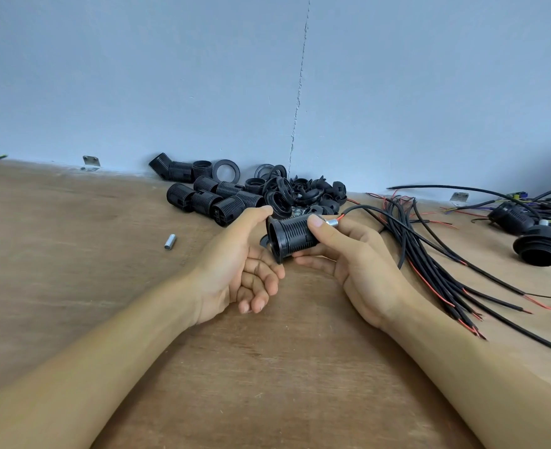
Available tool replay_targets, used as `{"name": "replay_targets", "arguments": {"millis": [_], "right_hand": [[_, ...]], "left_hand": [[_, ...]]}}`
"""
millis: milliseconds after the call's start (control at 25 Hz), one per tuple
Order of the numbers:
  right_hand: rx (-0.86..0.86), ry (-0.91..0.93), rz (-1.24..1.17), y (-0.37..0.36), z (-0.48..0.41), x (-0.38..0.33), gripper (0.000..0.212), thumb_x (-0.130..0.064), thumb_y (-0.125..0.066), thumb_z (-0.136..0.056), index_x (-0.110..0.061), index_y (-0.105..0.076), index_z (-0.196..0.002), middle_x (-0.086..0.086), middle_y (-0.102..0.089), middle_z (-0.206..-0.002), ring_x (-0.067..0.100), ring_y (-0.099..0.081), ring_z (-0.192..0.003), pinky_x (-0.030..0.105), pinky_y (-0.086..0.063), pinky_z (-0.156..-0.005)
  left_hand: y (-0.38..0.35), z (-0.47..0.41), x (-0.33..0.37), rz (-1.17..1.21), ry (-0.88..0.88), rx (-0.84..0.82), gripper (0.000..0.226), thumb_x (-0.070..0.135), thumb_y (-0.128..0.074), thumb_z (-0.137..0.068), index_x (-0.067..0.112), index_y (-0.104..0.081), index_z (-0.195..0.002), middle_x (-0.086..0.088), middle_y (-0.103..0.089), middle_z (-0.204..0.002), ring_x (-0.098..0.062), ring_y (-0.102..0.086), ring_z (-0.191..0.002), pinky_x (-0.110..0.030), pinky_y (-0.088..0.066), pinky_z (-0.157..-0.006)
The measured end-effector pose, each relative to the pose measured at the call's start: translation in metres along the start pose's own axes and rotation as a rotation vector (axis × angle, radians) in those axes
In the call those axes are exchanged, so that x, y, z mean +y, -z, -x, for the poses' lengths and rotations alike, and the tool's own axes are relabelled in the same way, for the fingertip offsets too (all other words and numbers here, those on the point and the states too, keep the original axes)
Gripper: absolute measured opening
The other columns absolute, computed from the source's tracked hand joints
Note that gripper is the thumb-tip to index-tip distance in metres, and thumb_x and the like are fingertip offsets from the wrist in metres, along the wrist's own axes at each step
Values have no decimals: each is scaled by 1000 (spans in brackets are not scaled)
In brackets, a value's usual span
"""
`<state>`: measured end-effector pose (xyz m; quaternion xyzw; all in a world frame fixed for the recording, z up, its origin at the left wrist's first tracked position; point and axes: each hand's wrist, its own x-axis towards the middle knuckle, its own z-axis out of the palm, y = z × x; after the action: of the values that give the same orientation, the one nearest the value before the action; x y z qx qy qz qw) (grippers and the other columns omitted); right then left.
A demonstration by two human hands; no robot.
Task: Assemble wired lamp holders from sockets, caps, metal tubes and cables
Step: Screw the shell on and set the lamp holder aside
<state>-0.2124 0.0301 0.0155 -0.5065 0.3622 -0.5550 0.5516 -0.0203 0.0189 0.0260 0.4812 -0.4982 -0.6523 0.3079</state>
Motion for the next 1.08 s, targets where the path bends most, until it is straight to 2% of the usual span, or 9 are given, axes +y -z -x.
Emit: {"name": "replay_targets", "arguments": {"millis": [200, 360, 440, 520, 560, 640, 760, 920, 1080], "right_hand": [[15, -4, -4, 0, 0, 0, 51, -35, -74, -85, 5, -65, -115, 17, -75, -107, 21, -73, -85, 29, -58, -78], [38, -22, 23, 1, 0, 0, 51, -37, -75, -85, 6, -67, -111, 17, -75, -104, 22, -71, -83, 28, -58, -75], [57, -32, 35, 1, -1, 0, 46, -36, -74, -84, 3, -69, -108, 17, -75, -102, 22, -71, -80, 28, -58, -74], [83, -49, 33, 0, -2, -1, 41, -36, -74, -82, -1, -71, -103, 16, -76, -100, 22, -71, -78, 28, -59, -72], [97, -62, 25, 0, -2, -2, 38, -36, -73, -82, -3, -72, -100, 16, -76, -100, 22, -71, -78, 28, -59, -71], [107, -82, 11, 0, -2, -3, 36, -38, -71, -84, -4, -74, -98, 18, -76, -100, 23, -72, -78, 28, -59, -69], [96, -83, -10, 1, -1, -5, 37, -38, -71, -84, -5, -75, -99, 18, -76, -101, 22, -72, -79, 27, -59, -70], [124, -82, -35, 0, -1, -5, 34, -37, -72, -84, -5, -75, -96, 17, -76, -95, 22, -73, -77, 27, -59, -68], [150, -76, -53, 1, -1, -5, 39, -39, -73, -82, -3, -72, -97, 15, -76, -88, 23, -74, -76, 26, -59, -67]], "left_hand": [[0, -2, -2, -30, -4, 0, 86, 82, -42, -86, 5, -72, -62, -15, -61, -57, -21, -53, -33, -20, -34, -29], [-1, -3, -5, 2, -57, 10, 82, 78, -57, -82, -2, -71, -89, -22, -73, -75, -25, -63, -45, -24, -45, -35], [-1, -3, -6, 33, -150, 25, 68, 67, -73, -78, 3, -73, -103, -20, -77, -91, -27, -67, -53, -27, -51, -43], [1, -2, -10, -9, -310, 82, 47, 46, -88, -72, 17, -76, -107, -7, -78, -104, -27, -72, -64, -29, -57, -53], [1, -1, -11, -77, -392, 126, 44, 35, -92, -69, 23, -75, -108, -1, -78, -106, -27, -74, -70, -29, -59, -59], [-1, 0, -14, -150, -498, 155, 47, 24, -92, -68, 32, -72, -110, 7, -77, -110, -25, -76, -82, -30, -62, -74], [-6, -1, -16, -121, -519, 114, 55, 22, -85, -71, 35, -69, -121, 8, -77, -115, -21, -76, -99, -37, -59, -91], [-4, -2, -17, -180, -544, 153, 70, 23, -85, -68, 42, -63, -131, 15, -75, -114, -10, -75, -97, -21, -54, -85], [-6, -2, -18, -226, -572, 242, 73, 27, -86, -64, 45, -63, -131, 13, -73, -111, -6, -73, -91, -22, -56, -85]]}}
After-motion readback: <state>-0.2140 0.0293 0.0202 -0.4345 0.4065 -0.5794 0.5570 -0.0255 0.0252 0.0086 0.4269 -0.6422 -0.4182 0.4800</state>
